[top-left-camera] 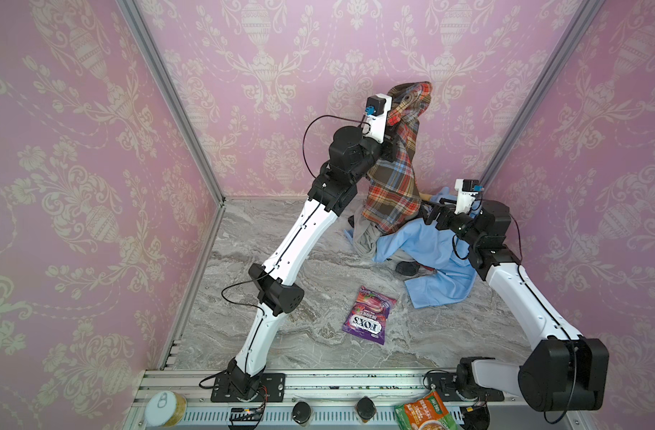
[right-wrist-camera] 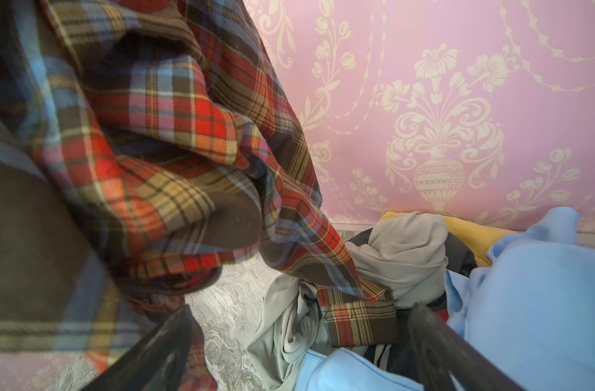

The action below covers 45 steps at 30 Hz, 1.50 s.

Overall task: Pick out a specific cloth from the pile
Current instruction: 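Pull the plaid shirt away with the left gripper while the right gripper releases, then carry the plaid shirt away from the pile and lower it with the left gripper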

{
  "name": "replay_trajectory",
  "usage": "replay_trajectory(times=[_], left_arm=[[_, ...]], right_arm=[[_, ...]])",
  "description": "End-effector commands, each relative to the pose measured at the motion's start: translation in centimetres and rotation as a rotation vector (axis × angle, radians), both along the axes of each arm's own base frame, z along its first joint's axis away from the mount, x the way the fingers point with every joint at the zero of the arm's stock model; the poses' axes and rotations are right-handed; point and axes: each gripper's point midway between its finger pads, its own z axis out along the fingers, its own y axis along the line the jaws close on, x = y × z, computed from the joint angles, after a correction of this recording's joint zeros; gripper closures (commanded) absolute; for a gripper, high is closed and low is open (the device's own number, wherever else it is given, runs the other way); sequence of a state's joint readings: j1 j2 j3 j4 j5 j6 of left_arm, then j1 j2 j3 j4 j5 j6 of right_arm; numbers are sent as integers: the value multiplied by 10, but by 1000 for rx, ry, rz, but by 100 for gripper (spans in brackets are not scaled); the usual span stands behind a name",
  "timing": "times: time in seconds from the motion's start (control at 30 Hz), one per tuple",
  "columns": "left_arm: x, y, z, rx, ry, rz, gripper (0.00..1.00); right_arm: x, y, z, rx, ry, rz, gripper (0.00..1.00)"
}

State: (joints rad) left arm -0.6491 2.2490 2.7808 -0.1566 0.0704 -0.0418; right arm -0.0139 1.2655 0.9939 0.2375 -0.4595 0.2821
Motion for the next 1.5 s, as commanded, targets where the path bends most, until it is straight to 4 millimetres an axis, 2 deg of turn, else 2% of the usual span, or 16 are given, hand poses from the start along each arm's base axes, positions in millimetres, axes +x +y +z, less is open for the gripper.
replay_trajectory(times=[0.0,0.27,0.43,0.63,0.87,1.07,1.2,1.3,1.47], left_arm=[[-24,38,51,-12,-115,66,100],[-21,100,78,44,-184,229,100],[-9,137,77,100,-166,331,100],[12,194,60,164,-73,464,100],[29,275,44,148,51,600,100],[34,343,31,101,140,718,100],[29,389,24,61,193,804,100],[28,410,10,48,243,833,100],[39,412,-23,35,312,809,100]], right_arm=[[-12,12,5,-60,-69,57,0],[-10,33,-16,-118,-46,86,0],[-10,42,-20,-133,-35,105,0],[-9,50,-24,-152,-24,122,0],[-7,63,-23,-164,-25,153,0],[-5,68,-19,-164,-33,166,0],[-4,71,-19,-170,-28,173,0],[-2,72,-20,-168,-28,172,0],[-1,78,-25,-164,-18,183,0]])
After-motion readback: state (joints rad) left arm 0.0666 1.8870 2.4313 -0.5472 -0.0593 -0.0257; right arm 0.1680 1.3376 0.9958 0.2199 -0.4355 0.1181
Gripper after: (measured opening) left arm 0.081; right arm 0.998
